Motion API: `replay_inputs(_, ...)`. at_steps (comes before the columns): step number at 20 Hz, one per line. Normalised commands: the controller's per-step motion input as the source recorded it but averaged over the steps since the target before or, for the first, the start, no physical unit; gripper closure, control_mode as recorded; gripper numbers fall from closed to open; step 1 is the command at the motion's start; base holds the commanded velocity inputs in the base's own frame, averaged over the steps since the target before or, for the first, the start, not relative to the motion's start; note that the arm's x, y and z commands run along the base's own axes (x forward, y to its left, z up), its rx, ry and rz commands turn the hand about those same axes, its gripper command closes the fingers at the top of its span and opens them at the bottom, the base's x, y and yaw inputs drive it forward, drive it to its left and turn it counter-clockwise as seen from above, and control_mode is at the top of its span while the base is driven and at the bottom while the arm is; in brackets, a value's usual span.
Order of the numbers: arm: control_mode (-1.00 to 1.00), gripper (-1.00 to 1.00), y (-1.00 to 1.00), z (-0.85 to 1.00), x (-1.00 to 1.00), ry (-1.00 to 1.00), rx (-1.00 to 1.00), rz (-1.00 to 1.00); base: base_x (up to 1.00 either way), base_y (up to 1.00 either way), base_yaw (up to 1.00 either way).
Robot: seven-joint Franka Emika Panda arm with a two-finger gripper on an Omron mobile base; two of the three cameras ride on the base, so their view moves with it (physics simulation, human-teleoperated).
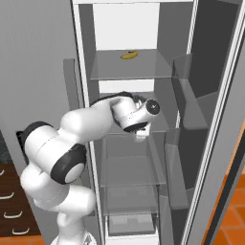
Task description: Pick the chicken drumstick and cucumber from their plates and place them in the bowl. Then put the bowl in the fridge.
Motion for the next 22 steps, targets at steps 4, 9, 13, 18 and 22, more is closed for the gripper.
replay_inputs(4, -1.0, 1.0, -0.02, -0.26, 0.38, 0.0, 0.0, 0.0, 0.0, 0.0, 0.0)
replay_inputs(9, -1.0, 1.0, 0.0, -0.23, 0.36, 0.0, 0.0, 0.0, 0.0, 0.0, 0.0)
replay_inputs(13, -1.0, -1.0, 0.0, -0.11, 0.21, -0.02, 0.0, 0.0, 0.0, 0.0, 0.0)
replay_inputs(18, -1.0, -1.0, 0.05, 0.09, -0.03, -0.1, 0.0, -0.01, 0.0, 0.0, 0.0)
replay_inputs(22, -1.0, -1.0, 0.09, 0.29, -0.2, -0.14, 0.0, 0.0, 0.0, 0.0, 0.0)
